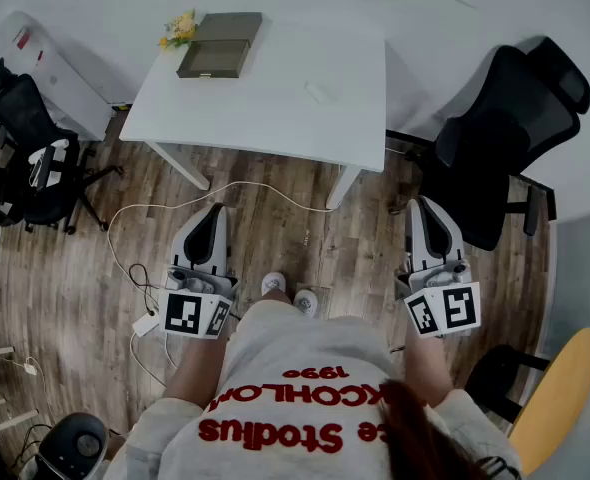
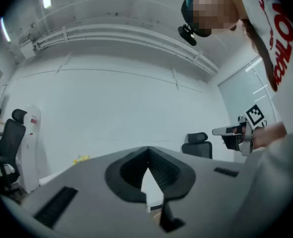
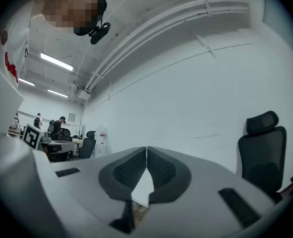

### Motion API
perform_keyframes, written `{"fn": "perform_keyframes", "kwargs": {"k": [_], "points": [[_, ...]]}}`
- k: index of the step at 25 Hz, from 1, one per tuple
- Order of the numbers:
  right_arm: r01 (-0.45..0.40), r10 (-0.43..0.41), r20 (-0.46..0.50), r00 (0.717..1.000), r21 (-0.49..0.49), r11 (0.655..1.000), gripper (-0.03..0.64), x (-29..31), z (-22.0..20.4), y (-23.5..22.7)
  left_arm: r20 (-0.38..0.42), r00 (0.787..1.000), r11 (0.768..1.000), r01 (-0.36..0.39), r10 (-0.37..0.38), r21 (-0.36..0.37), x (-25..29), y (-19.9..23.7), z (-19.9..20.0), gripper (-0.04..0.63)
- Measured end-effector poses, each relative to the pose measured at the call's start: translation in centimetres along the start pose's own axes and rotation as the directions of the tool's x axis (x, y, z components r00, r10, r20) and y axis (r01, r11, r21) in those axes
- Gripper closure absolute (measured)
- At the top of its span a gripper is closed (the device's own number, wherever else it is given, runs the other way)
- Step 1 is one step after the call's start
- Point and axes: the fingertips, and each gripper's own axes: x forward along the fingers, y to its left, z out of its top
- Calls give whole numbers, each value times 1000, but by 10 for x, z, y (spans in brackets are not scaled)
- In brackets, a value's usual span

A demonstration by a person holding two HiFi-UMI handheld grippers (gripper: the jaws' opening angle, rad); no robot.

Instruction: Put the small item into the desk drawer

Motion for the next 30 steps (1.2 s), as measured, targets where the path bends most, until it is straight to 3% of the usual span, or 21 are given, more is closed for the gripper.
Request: {"fn": "perform_keyframes", "kwargs": {"k": [17, 30], "points": [[-37, 36, 12, 999, 34, 999, 609, 16, 0, -1, 2, 1000, 1000, -8, 8, -12, 15, 4, -3, 589], [-18, 18, -5, 1000, 39, 999, 607, 99, -3, -10, -9, 1000, 999, 22, -23, -49, 89, 63, -22, 589]]}}
